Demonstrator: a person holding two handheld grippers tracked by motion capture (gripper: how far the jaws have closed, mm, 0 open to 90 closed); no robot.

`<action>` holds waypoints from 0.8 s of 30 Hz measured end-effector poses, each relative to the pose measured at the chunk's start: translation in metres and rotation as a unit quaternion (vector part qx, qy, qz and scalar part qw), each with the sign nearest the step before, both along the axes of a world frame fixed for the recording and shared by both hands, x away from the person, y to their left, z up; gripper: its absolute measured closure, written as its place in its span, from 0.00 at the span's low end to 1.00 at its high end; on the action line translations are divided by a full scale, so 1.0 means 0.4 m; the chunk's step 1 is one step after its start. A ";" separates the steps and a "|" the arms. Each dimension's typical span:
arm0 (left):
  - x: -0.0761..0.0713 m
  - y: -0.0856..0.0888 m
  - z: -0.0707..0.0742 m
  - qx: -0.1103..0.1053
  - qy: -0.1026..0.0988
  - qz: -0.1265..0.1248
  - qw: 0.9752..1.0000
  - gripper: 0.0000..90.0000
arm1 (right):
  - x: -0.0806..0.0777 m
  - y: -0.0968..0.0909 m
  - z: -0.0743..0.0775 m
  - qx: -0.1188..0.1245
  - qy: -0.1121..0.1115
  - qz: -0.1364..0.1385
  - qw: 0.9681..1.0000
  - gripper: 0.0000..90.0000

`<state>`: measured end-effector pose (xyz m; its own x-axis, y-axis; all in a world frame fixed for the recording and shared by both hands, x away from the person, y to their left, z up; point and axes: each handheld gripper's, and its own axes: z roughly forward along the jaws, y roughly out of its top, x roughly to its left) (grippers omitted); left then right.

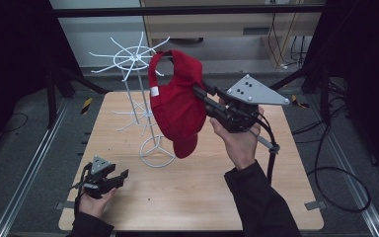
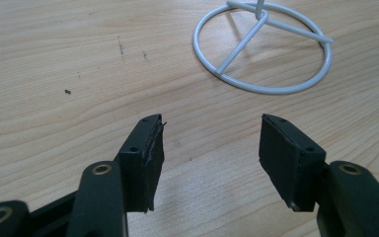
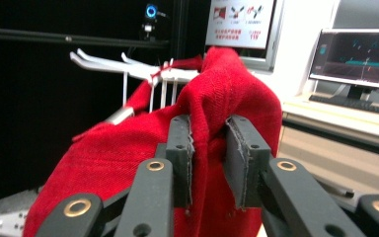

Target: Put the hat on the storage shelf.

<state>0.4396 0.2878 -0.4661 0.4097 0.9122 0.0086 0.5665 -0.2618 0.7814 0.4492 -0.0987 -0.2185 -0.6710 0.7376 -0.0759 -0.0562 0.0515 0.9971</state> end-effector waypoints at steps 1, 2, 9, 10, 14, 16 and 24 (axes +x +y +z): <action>0.000 0.000 0.000 0.000 0.000 0.000 1.000 0.47 | 0.002 0.001 -0.009 -0.001 0.004 0.002 1.000 0.82; 0.000 0.000 0.000 0.000 0.000 0.000 1.000 0.47 | 0.003 0.002 -0.019 -0.003 0.009 0.004 1.000 0.82; 0.000 -0.001 -0.001 0.000 0.002 0.000 1.000 0.47 | 0.026 0.006 -0.071 -0.015 0.036 0.010 0.999 0.82; 0.000 -0.001 -0.001 0.000 0.002 0.000 1.000 0.47 | 0.031 0.006 -0.078 -0.014 0.041 0.010 0.999 0.82; 0.000 -0.001 -0.001 0.000 0.002 0.000 1.000 0.47 | 0.042 0.008 -0.093 -0.009 0.050 0.009 0.999 0.79; 0.000 -0.001 -0.001 0.001 0.002 -0.001 1.000 0.47 | 0.046 0.007 -0.096 -0.008 0.052 0.006 0.999 0.76; -0.001 0.000 0.000 0.001 0.000 0.000 1.000 0.47 | 0.038 -0.022 -0.099 0.004 0.053 -0.002 0.999 0.55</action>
